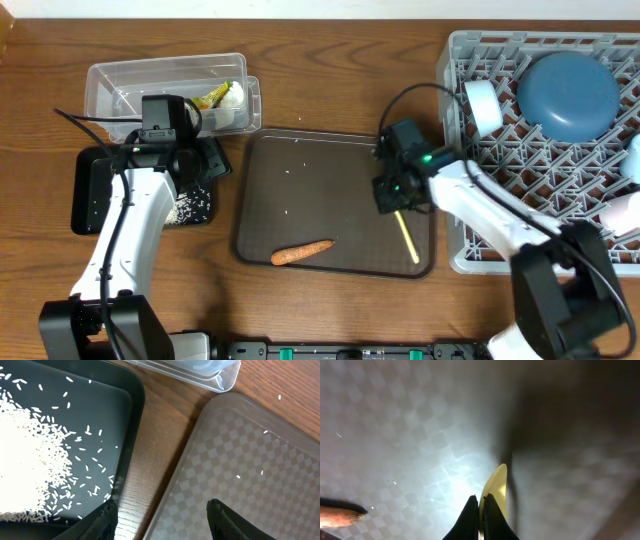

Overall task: Sort waste into correct bins and load items into the dishwasher rack
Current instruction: 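Lift the yellow spoon with the right gripper and carry it to the rack, then set the spoon upright in the rack front and open the right gripper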

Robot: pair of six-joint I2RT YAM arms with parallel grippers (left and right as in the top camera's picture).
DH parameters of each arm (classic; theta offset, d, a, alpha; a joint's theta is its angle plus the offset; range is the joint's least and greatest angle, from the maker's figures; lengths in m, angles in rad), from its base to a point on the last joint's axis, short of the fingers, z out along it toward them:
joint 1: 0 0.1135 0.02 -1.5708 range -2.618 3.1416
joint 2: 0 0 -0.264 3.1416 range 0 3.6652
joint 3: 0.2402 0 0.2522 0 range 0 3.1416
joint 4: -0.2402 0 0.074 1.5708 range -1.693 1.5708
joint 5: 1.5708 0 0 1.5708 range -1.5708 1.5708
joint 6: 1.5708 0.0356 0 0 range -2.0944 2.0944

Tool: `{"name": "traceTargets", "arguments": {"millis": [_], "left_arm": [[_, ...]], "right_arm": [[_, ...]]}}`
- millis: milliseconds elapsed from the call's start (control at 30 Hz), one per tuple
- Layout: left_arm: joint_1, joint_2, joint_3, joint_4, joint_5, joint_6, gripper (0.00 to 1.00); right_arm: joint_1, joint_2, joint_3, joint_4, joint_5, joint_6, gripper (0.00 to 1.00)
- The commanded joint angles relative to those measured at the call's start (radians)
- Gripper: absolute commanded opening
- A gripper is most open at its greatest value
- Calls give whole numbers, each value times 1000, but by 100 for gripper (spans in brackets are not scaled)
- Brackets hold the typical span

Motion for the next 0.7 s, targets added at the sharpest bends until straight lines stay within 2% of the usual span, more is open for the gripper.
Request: {"name": "traceTargets", "arguments": {"millis": [0, 233, 667], "left_arm": [[0, 2, 10, 0, -6, 2, 60], [0, 2, 10, 1, -6, 2, 60], [0, 2, 10, 0, -6, 2, 60]], "right_arm": [[-31, -98, 86, -16, 32, -46, 1], [-133, -183, 172, -84, 31, -48, 1], [-403, -211, 158, -116, 35, -121, 1]]}}
